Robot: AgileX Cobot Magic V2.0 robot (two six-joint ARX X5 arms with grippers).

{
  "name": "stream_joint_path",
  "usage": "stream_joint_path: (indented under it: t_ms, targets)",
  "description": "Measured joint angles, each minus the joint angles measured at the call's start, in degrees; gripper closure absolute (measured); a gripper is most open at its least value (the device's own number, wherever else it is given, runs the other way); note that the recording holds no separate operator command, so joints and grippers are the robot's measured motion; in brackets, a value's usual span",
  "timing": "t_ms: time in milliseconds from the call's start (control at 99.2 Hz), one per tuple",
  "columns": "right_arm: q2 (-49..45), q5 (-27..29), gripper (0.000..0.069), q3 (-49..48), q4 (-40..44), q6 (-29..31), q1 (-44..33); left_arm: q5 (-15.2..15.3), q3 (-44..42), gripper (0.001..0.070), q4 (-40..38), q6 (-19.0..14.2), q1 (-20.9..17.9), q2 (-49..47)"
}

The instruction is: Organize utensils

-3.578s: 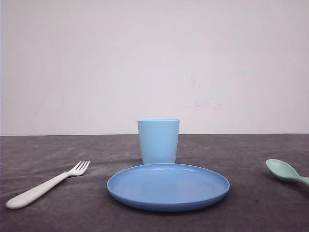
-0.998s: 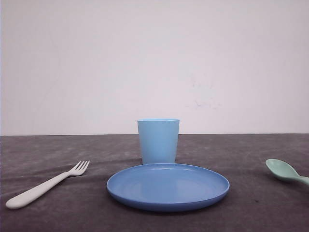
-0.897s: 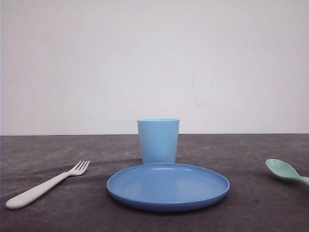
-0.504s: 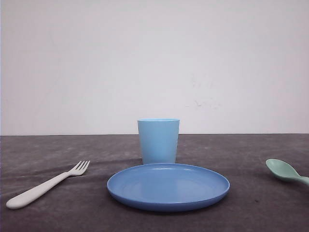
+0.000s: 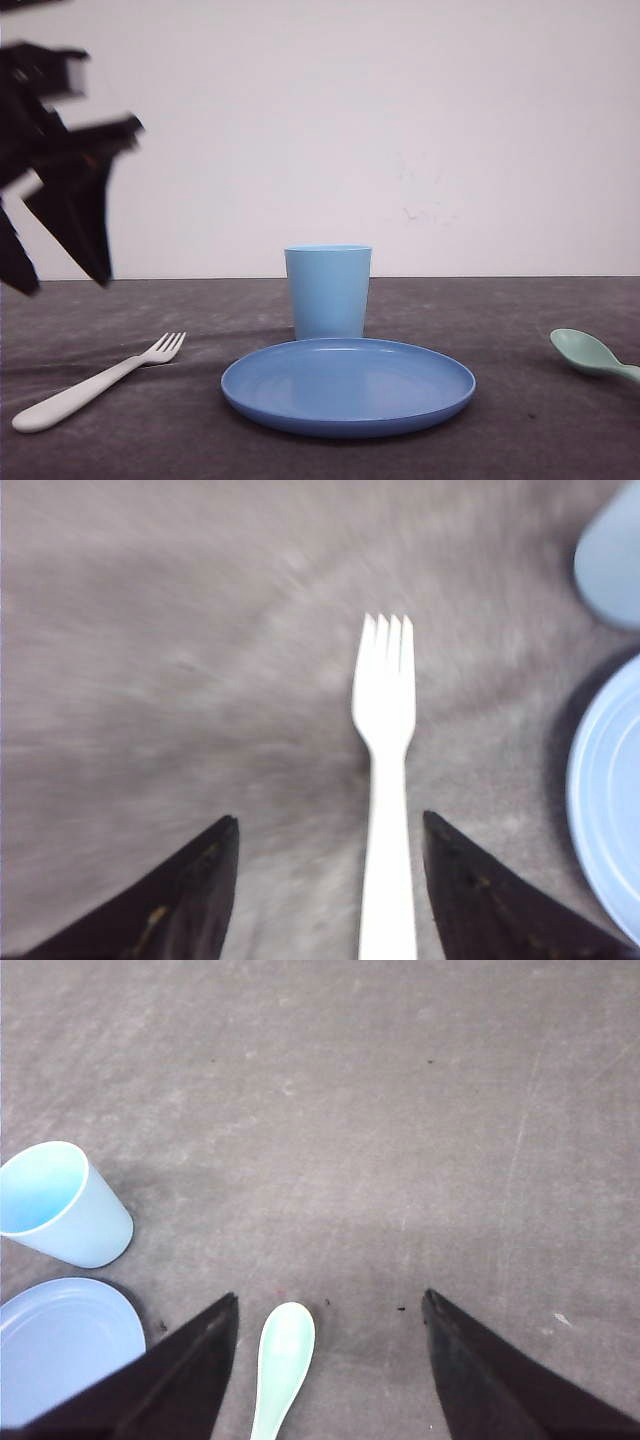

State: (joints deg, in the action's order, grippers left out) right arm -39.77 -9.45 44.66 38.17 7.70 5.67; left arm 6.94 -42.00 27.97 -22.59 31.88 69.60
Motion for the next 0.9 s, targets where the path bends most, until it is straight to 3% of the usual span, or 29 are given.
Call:
stream_joint_path:
  t_ms: [292, 554, 897]
  targets:
    - [0.0, 0.0, 0.0327, 0.0, 0.0, 0.0, 0.0, 0.8, 0.0, 0.0364, -4.9, -2.1, 4.1, 8.7]
    - [0.0, 0.0, 0.0327, 0.0, 0.0, 0.0, 0.0, 2.1, 0.0, 0.0415, -7.4, -2.5, 5.4, 13.2]
    - [-1.0, 0.0, 0.0327, 0.0, 0.2, 0.0, 0.0, 2.7, 0.0, 0.0647, -9.7, -3.3, 5.8, 14.8]
